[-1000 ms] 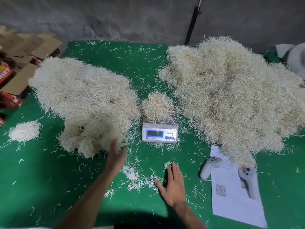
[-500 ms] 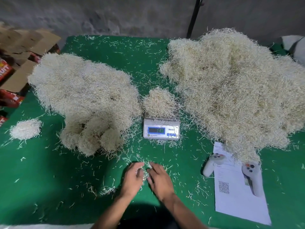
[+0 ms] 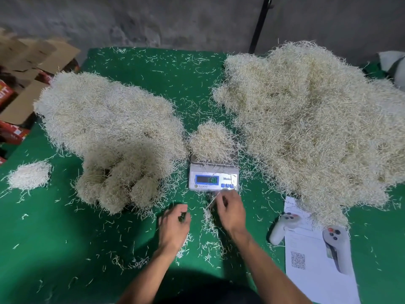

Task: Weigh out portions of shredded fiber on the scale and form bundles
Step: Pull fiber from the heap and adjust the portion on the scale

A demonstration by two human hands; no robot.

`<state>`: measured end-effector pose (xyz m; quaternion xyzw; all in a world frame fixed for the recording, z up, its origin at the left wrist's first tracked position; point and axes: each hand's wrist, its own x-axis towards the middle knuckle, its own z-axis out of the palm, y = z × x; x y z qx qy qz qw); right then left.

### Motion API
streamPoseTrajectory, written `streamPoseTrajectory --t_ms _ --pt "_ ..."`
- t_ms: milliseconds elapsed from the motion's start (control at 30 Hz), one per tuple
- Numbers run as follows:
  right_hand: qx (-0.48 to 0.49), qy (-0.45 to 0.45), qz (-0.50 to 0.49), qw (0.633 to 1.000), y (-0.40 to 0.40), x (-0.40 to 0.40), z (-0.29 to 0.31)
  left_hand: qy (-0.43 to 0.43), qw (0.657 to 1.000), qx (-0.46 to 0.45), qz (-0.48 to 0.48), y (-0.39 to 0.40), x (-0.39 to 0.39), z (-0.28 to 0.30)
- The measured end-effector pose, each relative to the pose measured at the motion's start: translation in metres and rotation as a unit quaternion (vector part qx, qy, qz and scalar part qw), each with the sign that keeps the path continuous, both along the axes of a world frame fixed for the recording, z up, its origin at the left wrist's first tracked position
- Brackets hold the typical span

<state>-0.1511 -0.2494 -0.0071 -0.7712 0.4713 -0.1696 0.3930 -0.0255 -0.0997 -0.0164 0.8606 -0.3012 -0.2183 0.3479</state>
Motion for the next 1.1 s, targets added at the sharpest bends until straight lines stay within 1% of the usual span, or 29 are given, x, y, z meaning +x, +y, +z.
streamPoseTrajectory --t_ms 133,200,233,267,333,400,433,533,600,667,733,800,900,967,1033,1067,1100 --pt "-0.009 -0.046 -0.046 0.998 -0.066 0.035 0.032 0.052 0.997 -0.057 -0.018 -0.058 0.026 0.033" --pt "-0.019 -0.028 -0.05 0.998 -0.096 0.049 0.042 0.058 0.993 -0.096 -0.021 -0.093 0.039 0.051" --pt "-0.023 -0.018 -0.052 0.998 -0.109 0.054 0.045 0.045 0.993 -0.108 -0.031 -0.112 0.046 0.06" --pt "-0.023 -0.011 -0.052 0.998 -0.119 0.057 0.046 0.006 0.993 -0.107 -0.05 -0.132 0.052 0.067" --pt "-0.017 -0.014 -0.052 0.998 -0.135 0.061 0.047 -0.114 0.986 -0.056 -0.11 -0.171 0.066 0.08" --pt "-0.009 -0.027 -0.04 0.999 -0.145 0.065 0.048 -0.188 0.966 0.021 -0.175 -0.209 0.08 0.09" --pt "-0.008 -0.031 -0.027 0.999 -0.151 0.067 0.047 -0.201 0.957 0.058 -0.201 -0.227 0.085 0.092" --pt "0.013 -0.035 0.019 0.999 -0.169 0.074 0.043 -0.185 0.933 0.147 -0.27 -0.271 0.095 0.089" --pt "0.038 0.014 0.047 0.998 -0.185 0.078 0.044 -0.196 0.916 0.183 -0.297 -0.286 0.099 0.082" --pt "0.077 0.028 0.043 0.996 -0.204 0.081 0.052 -0.214 0.914 0.186 -0.29 -0.291 0.101 0.071" --pt "0.139 -0.04 0.008 0.989 -0.227 0.083 0.064 -0.21 0.932 0.152 -0.255 -0.291 0.103 0.061" --pt "0.202 -0.113 -0.027 0.972 -0.249 0.084 0.083 -0.194 0.953 0.099 -0.212 -0.291 0.103 0.056" --pt "0.218 -0.147 -0.042 0.964 -0.27 0.085 0.108 -0.17 0.971 0.035 -0.163 -0.298 0.097 0.059" --pt "0.233 -0.164 -0.037 0.958 -0.271 0.087 0.12 -0.157 0.978 0.011 -0.14 -0.305 0.093 0.062" --pt "0.27 -0.202 -0.041 0.94 -0.267 0.085 0.137 -0.152 0.98 0.019 -0.127 -0.305 0.092 0.064" --pt "0.29 -0.241 -0.049 0.925 -0.27 0.083 0.15 -0.153 0.98 0.041 -0.125 -0.304 0.093 0.063" --pt "0.307 -0.298 -0.06 0.902 -0.276 0.08 0.167 -0.153 0.978 0.065 -0.124 -0.3 0.096 0.06"
